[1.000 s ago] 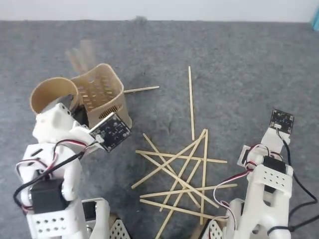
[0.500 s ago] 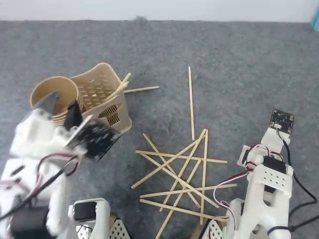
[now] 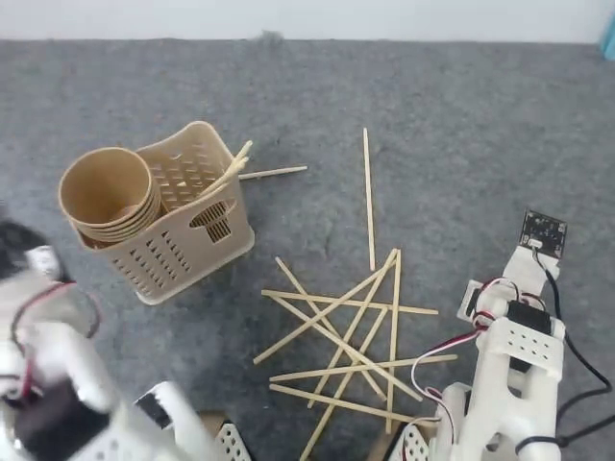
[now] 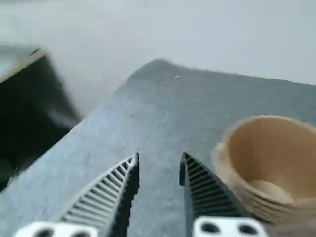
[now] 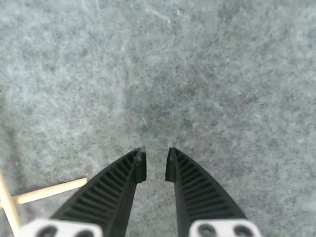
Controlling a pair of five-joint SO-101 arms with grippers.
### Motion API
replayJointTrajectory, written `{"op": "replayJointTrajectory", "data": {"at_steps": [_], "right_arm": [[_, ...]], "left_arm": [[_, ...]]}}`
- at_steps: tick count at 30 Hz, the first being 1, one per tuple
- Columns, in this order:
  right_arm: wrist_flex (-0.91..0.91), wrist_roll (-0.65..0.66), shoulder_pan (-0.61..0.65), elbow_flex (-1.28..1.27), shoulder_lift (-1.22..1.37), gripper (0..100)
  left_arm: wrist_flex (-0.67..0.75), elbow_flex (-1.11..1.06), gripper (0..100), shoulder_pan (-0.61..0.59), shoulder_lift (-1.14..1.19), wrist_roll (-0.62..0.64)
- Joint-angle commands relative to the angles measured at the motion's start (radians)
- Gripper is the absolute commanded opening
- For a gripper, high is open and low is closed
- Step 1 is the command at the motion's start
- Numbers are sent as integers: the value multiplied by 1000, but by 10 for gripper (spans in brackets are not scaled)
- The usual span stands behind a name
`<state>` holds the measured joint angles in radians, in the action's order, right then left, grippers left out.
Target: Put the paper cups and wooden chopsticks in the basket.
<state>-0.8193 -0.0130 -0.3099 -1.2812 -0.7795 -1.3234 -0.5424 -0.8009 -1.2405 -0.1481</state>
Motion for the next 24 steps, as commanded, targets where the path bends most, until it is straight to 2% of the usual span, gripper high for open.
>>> {"op": "replayJointTrajectory", "data": {"at_steps": [1, 6, 12, 16, 20, 24], "right_arm": [[-8, 11, 8, 3, -15, 76], [-8, 12, 8, 3, -13, 76], [-8, 12, 8, 3, -10, 76], [-8, 12, 8, 3, -10, 76], [-19, 12, 8, 3, -13, 76], [-35, 12, 8, 3, -19, 76]], "left_arm": [[238, -260, 131, -193, 20, 95], [287, -446, 131, -206, 20, 110], [269, -487, 132, -199, 11, 318], [184, -492, 176, -152, 18, 293], [91, -539, 198, -91, 17, 192], [75, -552, 198, -135, 11, 178]]}}
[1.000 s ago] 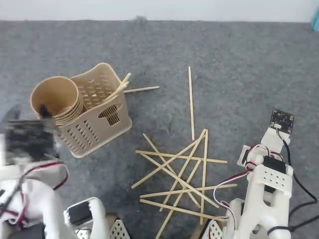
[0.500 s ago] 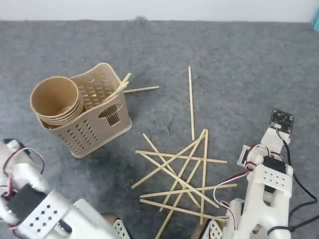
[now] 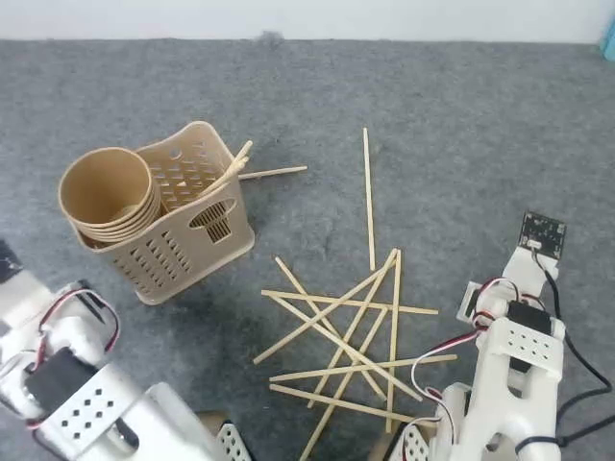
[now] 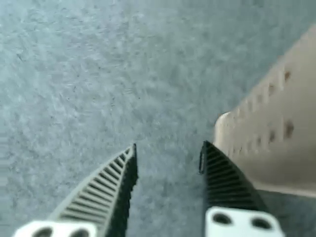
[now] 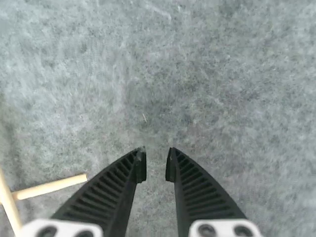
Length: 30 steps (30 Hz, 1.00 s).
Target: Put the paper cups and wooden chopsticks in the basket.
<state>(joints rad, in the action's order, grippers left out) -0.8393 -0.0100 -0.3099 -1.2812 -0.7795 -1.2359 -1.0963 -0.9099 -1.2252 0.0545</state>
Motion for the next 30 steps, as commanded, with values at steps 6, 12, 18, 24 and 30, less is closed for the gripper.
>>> {"op": "replayJointTrajectory", "data": {"at_steps": [6, 12, 18, 24, 30], "right_arm": [[-16, 61, 22, 12, -19, 80], [-179, 365, 142, 170, -21, 80], [-268, 391, 318, 445, -8, 80], [-133, 319, 641, 491, -5, 80], [208, 307, 779, 486, 194, 80]], "left_arm": [[89, -77, 198, -120, 3, -20], [382, -272, 198, -222, 3, -20], [411, -300, 198, -226, 3, -18], [404, -294, 198, -218, 3, 38], [422, -260, 198, -270, 5, 71]]}}
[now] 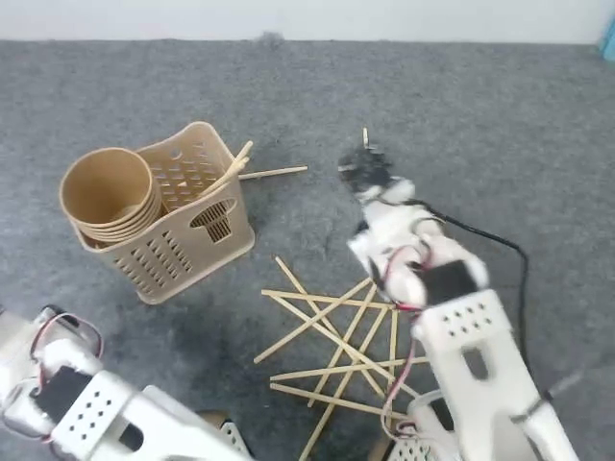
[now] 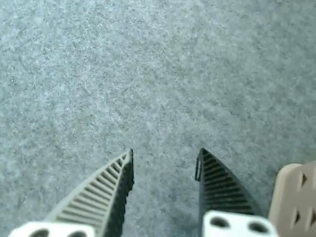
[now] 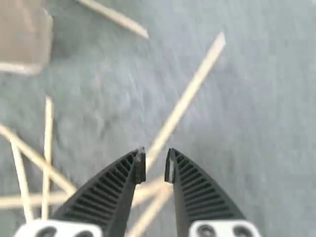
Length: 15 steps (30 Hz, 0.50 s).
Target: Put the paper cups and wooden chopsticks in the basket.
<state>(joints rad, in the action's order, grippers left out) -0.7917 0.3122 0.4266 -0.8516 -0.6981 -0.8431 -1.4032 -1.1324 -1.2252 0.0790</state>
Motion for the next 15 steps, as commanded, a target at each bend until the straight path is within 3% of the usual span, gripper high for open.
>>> {"op": "replayJointTrajectory", "data": {"at_steps": [1, 10, 15], "right_arm": [[214, -15, 50, 60, 171, 80], [608, -17, 85, 60, 539, 77], [734, -60, 82, 58, 619, 80]], "left_arm": [[34, 56, 198, -60, 5, 61], [35, 199, 198, -63, 23, 143], [34, 456, 198, -69, 324, 186]]}}
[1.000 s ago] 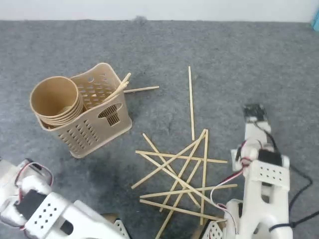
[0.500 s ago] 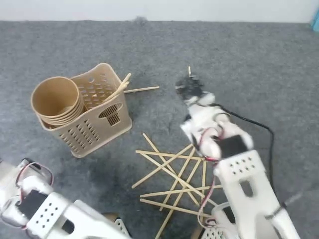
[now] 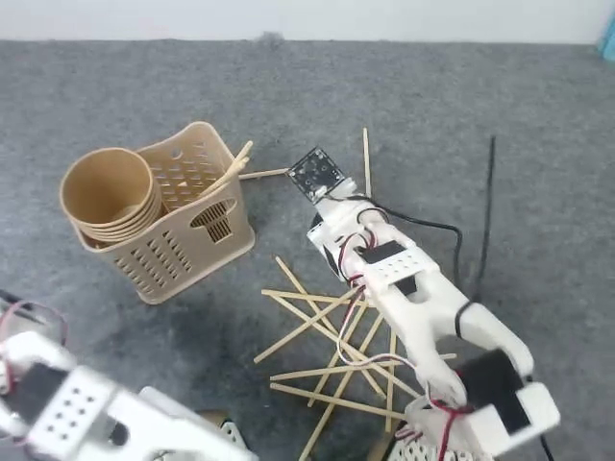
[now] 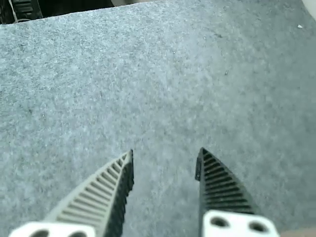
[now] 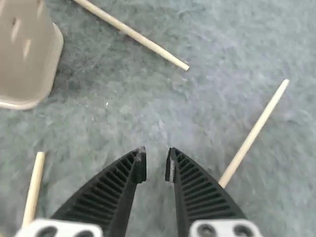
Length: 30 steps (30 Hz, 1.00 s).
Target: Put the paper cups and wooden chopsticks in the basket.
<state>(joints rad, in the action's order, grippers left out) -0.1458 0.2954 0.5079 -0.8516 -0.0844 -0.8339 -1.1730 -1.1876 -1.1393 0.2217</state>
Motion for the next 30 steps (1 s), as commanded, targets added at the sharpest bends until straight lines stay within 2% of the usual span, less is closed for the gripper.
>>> {"op": "replayJointTrajectory", "data": {"at_steps": [1, 4, 8, 13, 15, 19, 23, 27, 30], "right_arm": [[122, -64, -1, 58, 18, 80], [219, -86, 7, 66, 53, 80], [312, -87, 33, 133, 142, 76], [318, -104, 25, 307, 314, 76], [320, -184, 25, 373, 381, 76], [314, -433, 25, 517, 496, 76], [295, -571, 18, 684, 596, 76], [105, -704, 21, 930, 719, 76], [-44, -733, 16, 1158, 871, 76]], "left_arm": [[21, 298, 198, -17, 333, 48], [-20, 535, 198, -57, 643, 48], [-150, 863, 198, -115, 1002, 43], [-239, 1155, 198, -181, 1284, 41], [-241, 1208, 198, -190, 1352, 41], [-213, 1244, 198, -193, 1455, 41], [-130, 1244, 198, -193, 1531, 41], [-61, 1247, 198, -195, 1594, 40], [-23, 1251, 198, -195, 1633, 12]]}}
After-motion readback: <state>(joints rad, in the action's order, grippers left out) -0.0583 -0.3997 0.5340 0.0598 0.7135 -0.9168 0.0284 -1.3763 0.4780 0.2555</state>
